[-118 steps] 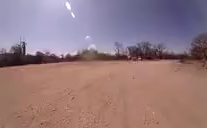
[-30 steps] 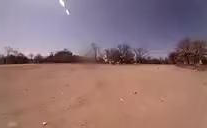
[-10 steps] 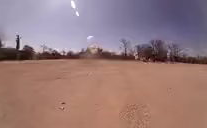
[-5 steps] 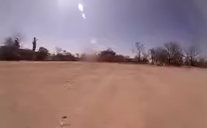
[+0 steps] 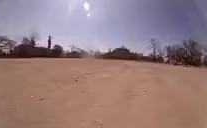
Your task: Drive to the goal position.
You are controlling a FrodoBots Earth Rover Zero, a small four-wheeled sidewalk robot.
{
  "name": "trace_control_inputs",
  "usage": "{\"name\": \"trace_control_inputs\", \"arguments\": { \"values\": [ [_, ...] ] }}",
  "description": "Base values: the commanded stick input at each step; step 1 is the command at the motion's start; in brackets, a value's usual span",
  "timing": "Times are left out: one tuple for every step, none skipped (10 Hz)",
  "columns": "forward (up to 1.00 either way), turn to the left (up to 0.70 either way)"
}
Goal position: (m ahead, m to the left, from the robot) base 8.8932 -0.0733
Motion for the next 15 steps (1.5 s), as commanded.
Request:
{"name": "trace_control_inputs", "arguments": {
  "values": [
    [1.00, 0.00],
    [1.00, 0.00],
    [1.00, 0.00],
    [1.00, 0.00],
    [1.00, 0.00],
    [1.00, 0.00],
    [1.00, 0.00],
    [1.00, 0.00],
    [1.00, 0.00],
    [1.00, 0.00],
    [1.00, 0.00],
    [1.00, 0.00],
    [1.00, 0.00],
    [1.00, 0.00],
    [1.00, 0.00]
  ]
}}
